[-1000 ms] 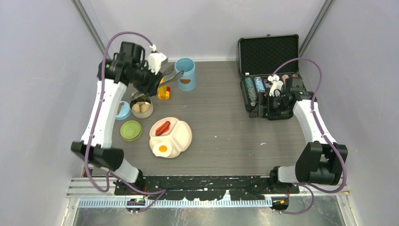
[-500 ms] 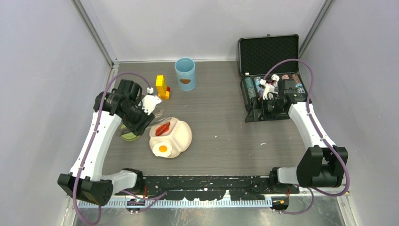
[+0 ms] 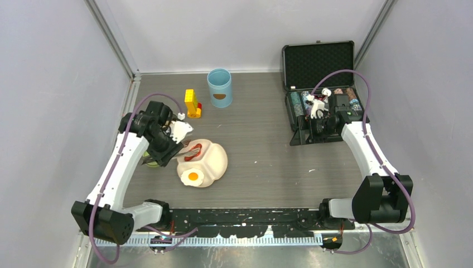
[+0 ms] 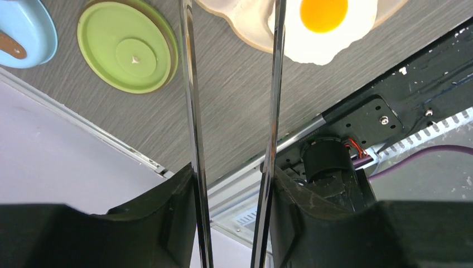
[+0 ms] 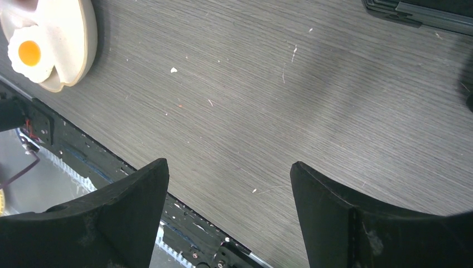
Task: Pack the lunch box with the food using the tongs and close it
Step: Pick up the fake food from the plate.
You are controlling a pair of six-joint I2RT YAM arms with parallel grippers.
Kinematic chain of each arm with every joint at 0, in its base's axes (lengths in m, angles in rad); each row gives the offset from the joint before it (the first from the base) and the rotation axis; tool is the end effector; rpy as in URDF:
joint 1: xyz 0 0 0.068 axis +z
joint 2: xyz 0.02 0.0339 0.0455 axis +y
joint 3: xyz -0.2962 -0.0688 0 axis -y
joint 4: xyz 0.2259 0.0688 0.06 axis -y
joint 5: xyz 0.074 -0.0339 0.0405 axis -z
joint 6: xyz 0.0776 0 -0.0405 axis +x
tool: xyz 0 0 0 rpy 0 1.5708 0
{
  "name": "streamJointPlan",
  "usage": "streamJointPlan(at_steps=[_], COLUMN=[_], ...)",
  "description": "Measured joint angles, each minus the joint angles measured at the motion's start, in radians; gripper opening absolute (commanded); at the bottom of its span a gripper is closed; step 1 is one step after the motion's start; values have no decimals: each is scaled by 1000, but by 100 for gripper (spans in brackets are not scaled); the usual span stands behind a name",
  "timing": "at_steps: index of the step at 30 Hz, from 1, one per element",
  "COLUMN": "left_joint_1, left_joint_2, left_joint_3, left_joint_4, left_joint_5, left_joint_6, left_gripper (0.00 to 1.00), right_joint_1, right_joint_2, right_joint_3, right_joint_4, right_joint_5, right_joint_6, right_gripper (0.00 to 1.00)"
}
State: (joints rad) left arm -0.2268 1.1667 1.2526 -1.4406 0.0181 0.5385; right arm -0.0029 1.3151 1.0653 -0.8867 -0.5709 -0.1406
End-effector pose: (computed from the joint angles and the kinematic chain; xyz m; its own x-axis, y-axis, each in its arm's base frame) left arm 0.1517 -0.0364 0.3169 -0.6998 0.6877 -0.1931 0.6843 0.7230 0.0948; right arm 0.2375 0.0412 0.2760 -0.8667 -0.1154 -0.4853 -0.3498 0.8341 0.4264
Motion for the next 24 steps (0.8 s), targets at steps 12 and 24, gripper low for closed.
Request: streamJointPlan(at_steps=[12, 24], left_joint_1=[-25, -58], left_joint_2=[109, 138], left_joint_3=[-16, -51], left_joint_4=[94, 133], left_joint_5=[-9, -37], left_joint_6=[1, 1], left_gripper=[41, 35], right_joint_1=[0, 0], right_joint_2=[0, 0], right_joint_3=[0, 0], right_joint_4=[-4, -5], right_joint_5=[13, 20], right_joint_6=[-4, -11], right_gripper=[85, 85])
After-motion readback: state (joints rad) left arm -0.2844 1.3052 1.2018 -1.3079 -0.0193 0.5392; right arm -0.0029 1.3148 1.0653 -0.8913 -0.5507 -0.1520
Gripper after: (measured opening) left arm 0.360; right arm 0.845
